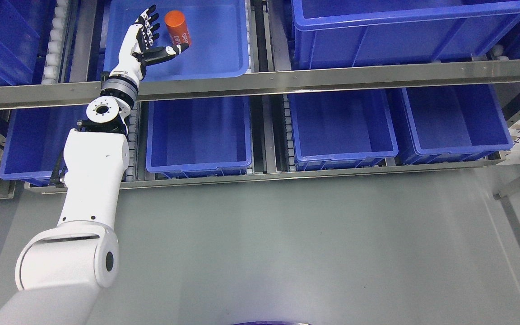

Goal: Grab orange capacitor from left shelf to right desk
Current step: 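Close the left hand around the orange capacitor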

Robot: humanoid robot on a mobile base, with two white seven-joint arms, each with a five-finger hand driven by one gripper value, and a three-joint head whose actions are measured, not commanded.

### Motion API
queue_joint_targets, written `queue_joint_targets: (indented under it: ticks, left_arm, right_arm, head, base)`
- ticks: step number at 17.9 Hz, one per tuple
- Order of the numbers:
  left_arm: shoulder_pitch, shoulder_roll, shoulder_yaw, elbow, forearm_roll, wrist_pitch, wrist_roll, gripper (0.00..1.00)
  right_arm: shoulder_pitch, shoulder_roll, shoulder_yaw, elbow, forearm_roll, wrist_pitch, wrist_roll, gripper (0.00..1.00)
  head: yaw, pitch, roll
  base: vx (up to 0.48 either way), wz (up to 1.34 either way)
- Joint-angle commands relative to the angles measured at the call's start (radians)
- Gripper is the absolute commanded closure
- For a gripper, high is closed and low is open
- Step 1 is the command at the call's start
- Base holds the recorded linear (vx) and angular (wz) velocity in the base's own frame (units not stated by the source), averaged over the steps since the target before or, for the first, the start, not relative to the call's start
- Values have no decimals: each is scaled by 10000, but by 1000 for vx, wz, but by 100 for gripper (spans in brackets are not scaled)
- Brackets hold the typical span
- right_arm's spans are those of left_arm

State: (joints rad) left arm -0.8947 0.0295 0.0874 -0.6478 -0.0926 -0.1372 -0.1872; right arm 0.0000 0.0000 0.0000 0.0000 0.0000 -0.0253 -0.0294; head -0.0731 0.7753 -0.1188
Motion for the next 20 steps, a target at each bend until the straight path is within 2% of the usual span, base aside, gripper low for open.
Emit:
queue_joint_targets:
  ticks: [1, 10, 20]
  left_arm:
    - [-72, 242, -152, 772, -117, -39, -46, 0]
    - [-394, 150, -490, 925, -133, -24, -76, 10]
    - [-701, 134, -429, 1461, -133, -207, -61, 32]
  right_arm:
    - [199, -174, -123, -175, 46, 8, 2, 0]
    - [199, -174, -123, -175, 46, 8, 2, 0]
    - [199, -174, -123, -175, 46, 8, 2, 0]
  head:
    - [0, 0, 0]
    - [0, 0, 0]
    - [0, 0, 0]
  base:
    - [0, 0]
    - [0, 0]
    - [7, 0]
